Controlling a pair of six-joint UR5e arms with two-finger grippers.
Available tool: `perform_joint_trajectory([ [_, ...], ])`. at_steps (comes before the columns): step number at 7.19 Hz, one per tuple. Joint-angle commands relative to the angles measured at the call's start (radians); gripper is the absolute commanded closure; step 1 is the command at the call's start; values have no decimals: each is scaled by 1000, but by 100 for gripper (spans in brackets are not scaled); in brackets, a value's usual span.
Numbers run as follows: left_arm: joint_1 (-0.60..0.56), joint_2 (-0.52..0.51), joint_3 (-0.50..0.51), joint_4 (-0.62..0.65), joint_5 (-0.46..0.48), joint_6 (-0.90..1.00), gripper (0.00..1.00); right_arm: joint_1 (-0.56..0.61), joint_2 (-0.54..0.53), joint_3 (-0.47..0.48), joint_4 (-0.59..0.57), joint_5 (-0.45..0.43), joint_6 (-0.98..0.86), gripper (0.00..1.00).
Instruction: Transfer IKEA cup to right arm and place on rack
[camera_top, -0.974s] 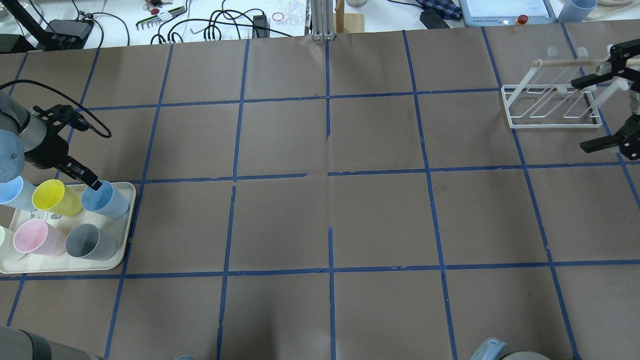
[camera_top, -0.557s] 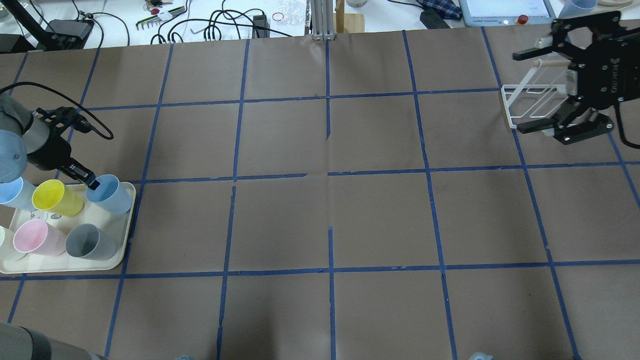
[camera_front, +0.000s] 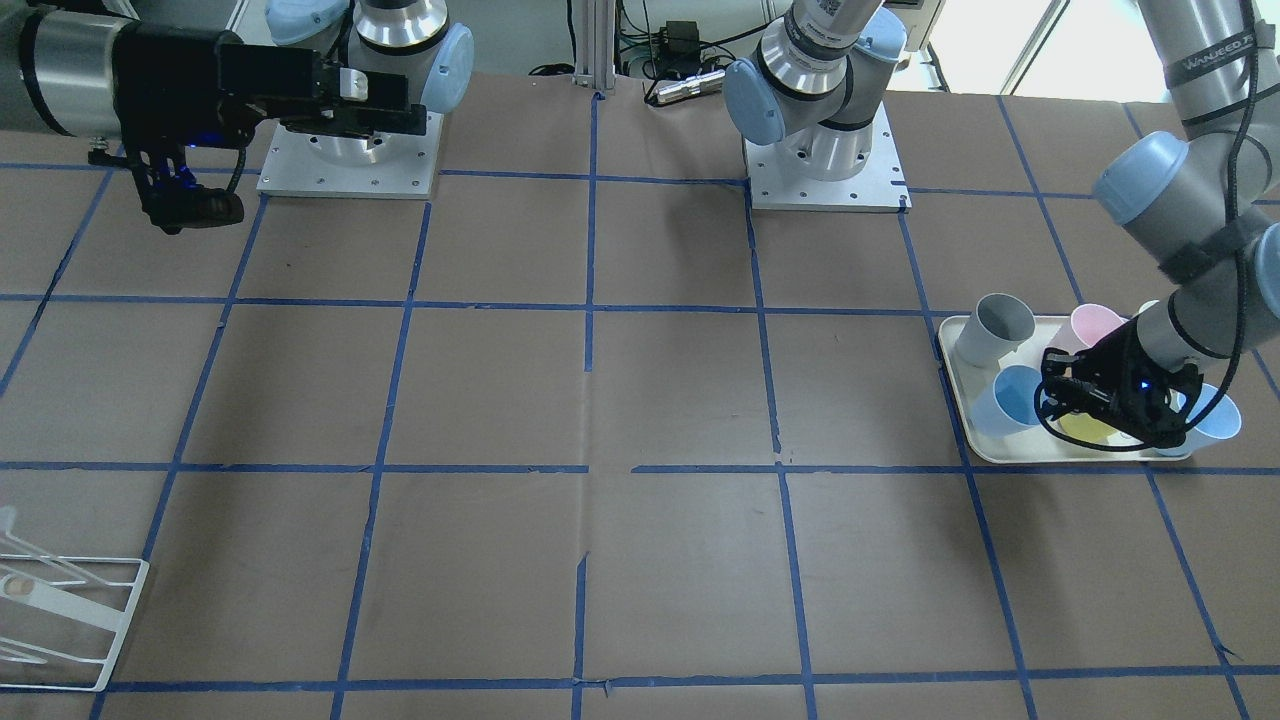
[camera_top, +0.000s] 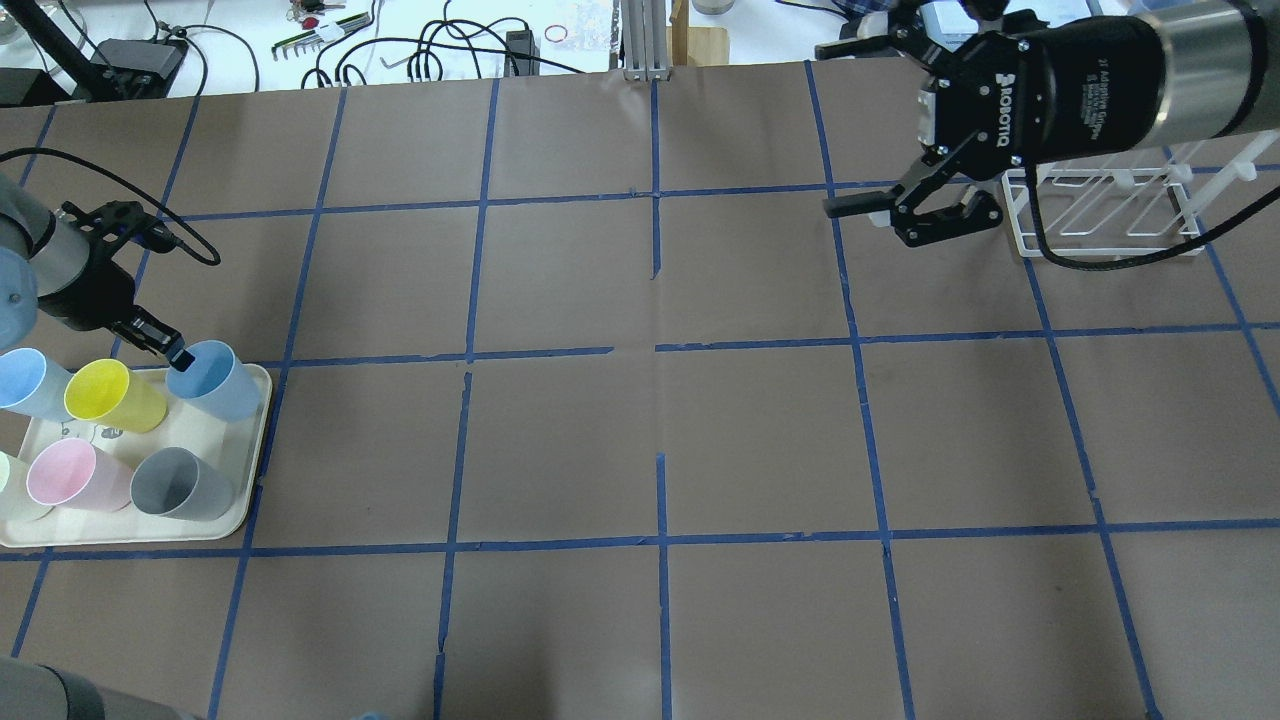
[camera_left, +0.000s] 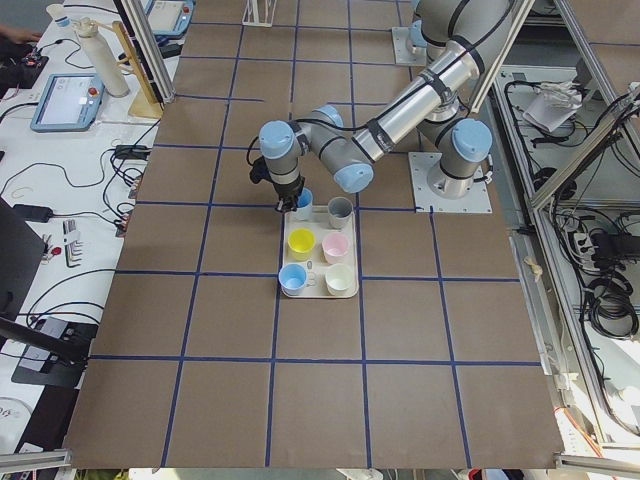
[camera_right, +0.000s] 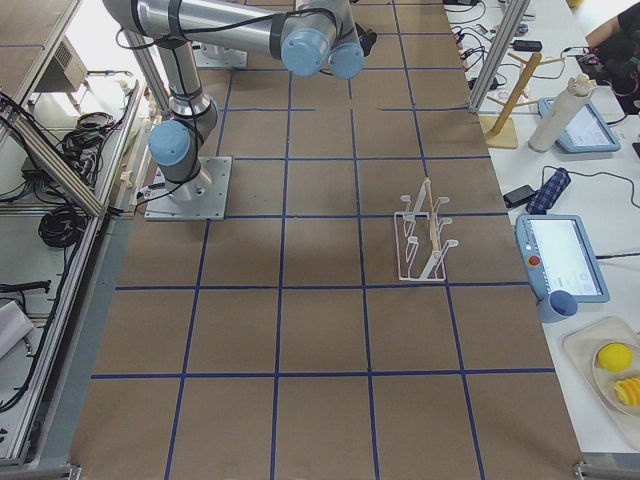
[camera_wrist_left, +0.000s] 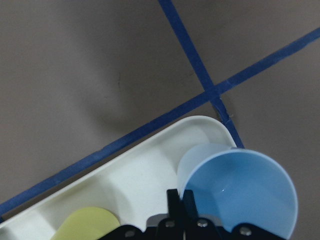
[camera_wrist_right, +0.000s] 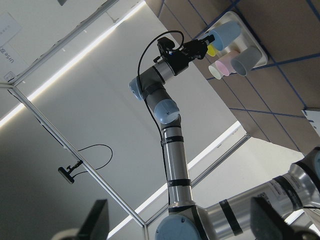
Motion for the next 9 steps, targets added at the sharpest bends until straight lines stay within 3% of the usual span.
perform_joint_trajectory([
  [1,-9,55,95,-231,-118,-159,100,66,0,0,-6,172,-114,0],
  [3,-52,117,206,-527,-305,-391,100,83,0,-2,-67,183,-164,0],
  [5,-139,160,237,-678,-550,-609,100,83,-6,-9,-150,144,-161,0],
  [8,-199,212,237,-879,-872,-742,100,85,0,-3,-144,111,-155,0],
  [9,-203,217,234,-928,-907,-743,100,94,3,1,-146,111,-159,0],
])
